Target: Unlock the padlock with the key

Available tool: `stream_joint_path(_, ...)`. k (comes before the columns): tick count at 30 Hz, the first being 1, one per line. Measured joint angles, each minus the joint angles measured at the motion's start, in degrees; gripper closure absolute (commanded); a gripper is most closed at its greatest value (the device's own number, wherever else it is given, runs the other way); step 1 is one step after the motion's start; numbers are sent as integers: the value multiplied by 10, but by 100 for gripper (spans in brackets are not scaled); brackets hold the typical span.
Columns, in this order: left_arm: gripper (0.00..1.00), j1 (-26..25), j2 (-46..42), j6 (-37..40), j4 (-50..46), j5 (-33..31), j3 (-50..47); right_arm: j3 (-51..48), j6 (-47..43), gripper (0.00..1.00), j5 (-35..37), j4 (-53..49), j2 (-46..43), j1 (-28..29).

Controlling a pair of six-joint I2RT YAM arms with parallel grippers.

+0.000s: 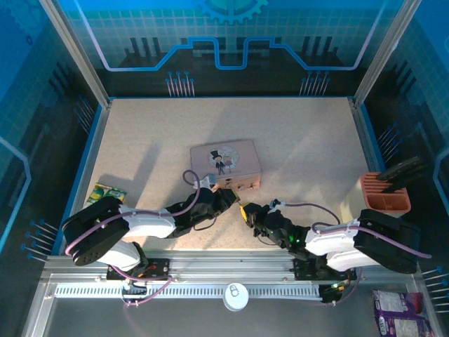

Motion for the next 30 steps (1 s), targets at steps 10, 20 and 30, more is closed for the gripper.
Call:
stream_joint_path(10,100,-3,0,0,0,-9,0,1,2,100,8,16,14,2)
stream_joint_path(20,100,-3,0,0,-1,-16,0,9,1,100,12,52,49,2)
stream_joint_path(30,100,-5,0,0,-2,-16,0,19,-6,100,17,83,80,2)
